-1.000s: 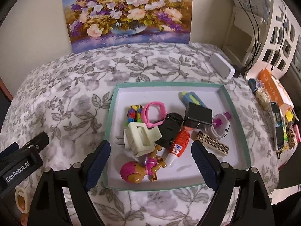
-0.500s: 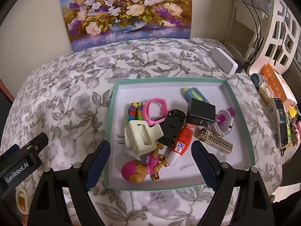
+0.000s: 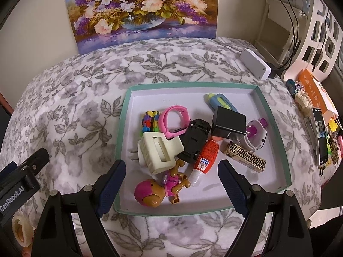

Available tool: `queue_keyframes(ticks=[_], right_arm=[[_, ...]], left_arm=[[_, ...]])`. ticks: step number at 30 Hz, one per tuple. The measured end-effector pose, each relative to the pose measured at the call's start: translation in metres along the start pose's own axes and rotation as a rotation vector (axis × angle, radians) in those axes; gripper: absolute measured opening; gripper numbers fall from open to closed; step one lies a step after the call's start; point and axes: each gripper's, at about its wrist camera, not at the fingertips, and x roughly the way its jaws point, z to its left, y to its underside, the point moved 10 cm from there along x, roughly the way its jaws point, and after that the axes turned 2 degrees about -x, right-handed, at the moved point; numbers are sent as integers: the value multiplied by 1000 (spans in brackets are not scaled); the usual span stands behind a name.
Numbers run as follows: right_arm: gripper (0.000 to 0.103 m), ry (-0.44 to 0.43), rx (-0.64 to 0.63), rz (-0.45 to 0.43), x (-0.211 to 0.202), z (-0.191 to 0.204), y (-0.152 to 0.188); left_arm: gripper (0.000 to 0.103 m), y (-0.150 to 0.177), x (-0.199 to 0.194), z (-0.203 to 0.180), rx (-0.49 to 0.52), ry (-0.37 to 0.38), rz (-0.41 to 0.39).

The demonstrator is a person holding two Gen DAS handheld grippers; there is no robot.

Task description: Organize rigid objects

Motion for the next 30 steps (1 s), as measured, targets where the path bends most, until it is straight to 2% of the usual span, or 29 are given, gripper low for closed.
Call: queue_keyframes(ticks=[11,24,30], right_arm=[[88,-1,-13,-3,-1,1,-1],[88,13,-21,11,3,0,1],[88,10,-38,-12,0,4,-1]], left_arm=[[103,0,0,0,-3,-9,0],[103,8,11,4,-13,-17,58],[103,9,12,4,-10,-21,69]])
